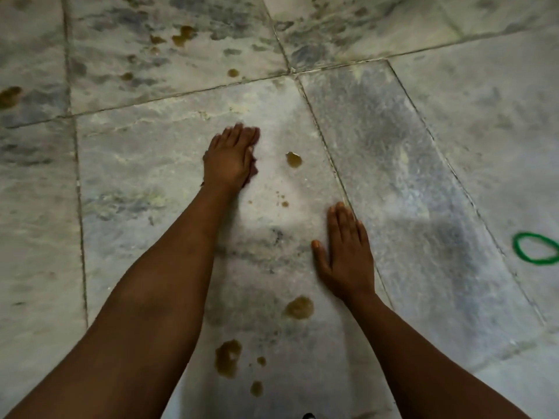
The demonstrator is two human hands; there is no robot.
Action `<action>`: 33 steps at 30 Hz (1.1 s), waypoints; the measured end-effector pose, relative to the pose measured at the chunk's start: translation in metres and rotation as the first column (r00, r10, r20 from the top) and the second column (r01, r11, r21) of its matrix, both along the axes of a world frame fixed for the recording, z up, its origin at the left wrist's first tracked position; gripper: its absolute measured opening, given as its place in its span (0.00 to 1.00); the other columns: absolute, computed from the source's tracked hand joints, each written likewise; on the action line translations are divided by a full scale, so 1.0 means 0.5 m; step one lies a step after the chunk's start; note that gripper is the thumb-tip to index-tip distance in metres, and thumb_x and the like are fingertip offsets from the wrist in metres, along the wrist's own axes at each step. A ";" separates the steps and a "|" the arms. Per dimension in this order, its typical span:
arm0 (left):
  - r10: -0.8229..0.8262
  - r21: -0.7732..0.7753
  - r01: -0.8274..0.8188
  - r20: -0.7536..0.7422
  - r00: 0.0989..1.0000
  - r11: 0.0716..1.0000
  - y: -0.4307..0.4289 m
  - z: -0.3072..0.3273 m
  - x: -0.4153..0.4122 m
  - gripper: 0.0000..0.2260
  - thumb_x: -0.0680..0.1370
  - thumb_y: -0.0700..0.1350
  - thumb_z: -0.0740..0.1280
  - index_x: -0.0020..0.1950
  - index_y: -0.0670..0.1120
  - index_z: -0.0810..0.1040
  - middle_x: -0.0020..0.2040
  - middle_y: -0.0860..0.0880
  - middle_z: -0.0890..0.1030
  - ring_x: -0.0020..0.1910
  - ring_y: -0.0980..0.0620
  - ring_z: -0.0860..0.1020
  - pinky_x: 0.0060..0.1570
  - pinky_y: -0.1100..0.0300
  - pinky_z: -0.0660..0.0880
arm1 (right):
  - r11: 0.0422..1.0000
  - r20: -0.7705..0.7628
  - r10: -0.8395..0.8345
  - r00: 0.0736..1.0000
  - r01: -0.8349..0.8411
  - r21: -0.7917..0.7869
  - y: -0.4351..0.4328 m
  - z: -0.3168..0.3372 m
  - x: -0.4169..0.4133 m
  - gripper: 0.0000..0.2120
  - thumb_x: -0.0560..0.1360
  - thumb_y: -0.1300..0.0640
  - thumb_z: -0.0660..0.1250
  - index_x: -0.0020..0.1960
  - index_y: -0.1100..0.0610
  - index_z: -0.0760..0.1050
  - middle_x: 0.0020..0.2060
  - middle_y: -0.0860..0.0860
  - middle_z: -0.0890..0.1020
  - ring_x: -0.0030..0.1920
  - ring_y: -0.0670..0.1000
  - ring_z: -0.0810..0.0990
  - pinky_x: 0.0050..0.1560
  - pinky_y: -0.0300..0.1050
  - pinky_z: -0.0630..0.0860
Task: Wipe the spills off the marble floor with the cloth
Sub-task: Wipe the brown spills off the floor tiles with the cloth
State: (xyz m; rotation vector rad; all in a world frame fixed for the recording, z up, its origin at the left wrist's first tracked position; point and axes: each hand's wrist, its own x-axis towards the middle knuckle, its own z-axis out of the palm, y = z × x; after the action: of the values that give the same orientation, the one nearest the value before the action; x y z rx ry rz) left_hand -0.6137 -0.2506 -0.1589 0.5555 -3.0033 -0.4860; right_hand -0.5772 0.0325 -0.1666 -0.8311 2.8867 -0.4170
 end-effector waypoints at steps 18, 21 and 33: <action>-0.094 -0.028 0.097 0.097 0.991 0.995 0.037 0.017 -0.044 0.25 0.79 0.52 0.48 0.77 0.50 0.56 0.77 0.47 0.56 0.76 0.45 0.52 0.72 0.50 0.48 | 0.999 0.005 -0.008 1.000 0.008 -0.051 -0.006 0.012 0.009 0.32 0.77 0.43 0.51 0.75 0.60 0.56 0.75 0.56 0.58 0.75 0.52 0.55 0.73 0.50 0.51; -0.043 0.048 0.038 0.111 0.993 0.998 0.138 0.026 -0.055 0.24 0.80 0.49 0.51 0.76 0.50 0.57 0.77 0.47 0.56 0.76 0.44 0.53 0.72 0.51 0.49 | 0.999 0.008 -0.007 1.000 0.007 -0.034 -0.006 0.015 0.008 0.32 0.76 0.43 0.51 0.75 0.61 0.58 0.74 0.58 0.60 0.74 0.55 0.59 0.73 0.50 0.52; 0.099 -0.072 -0.094 0.072 0.993 0.993 0.070 0.005 0.105 0.24 0.81 0.50 0.48 0.77 0.51 0.52 0.78 0.47 0.55 0.77 0.46 0.50 0.73 0.48 0.44 | 0.999 -0.009 -0.010 1.000 0.009 -0.053 -0.007 0.007 0.007 0.33 0.76 0.43 0.50 0.75 0.62 0.57 0.75 0.58 0.59 0.75 0.55 0.57 0.73 0.50 0.50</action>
State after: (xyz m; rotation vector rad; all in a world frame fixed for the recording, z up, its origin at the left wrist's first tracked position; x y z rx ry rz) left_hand -0.5613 -0.2154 -0.1566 0.7251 -3.0317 -0.3621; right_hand -0.5735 0.0292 -0.1632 -0.8297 2.9014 -0.4942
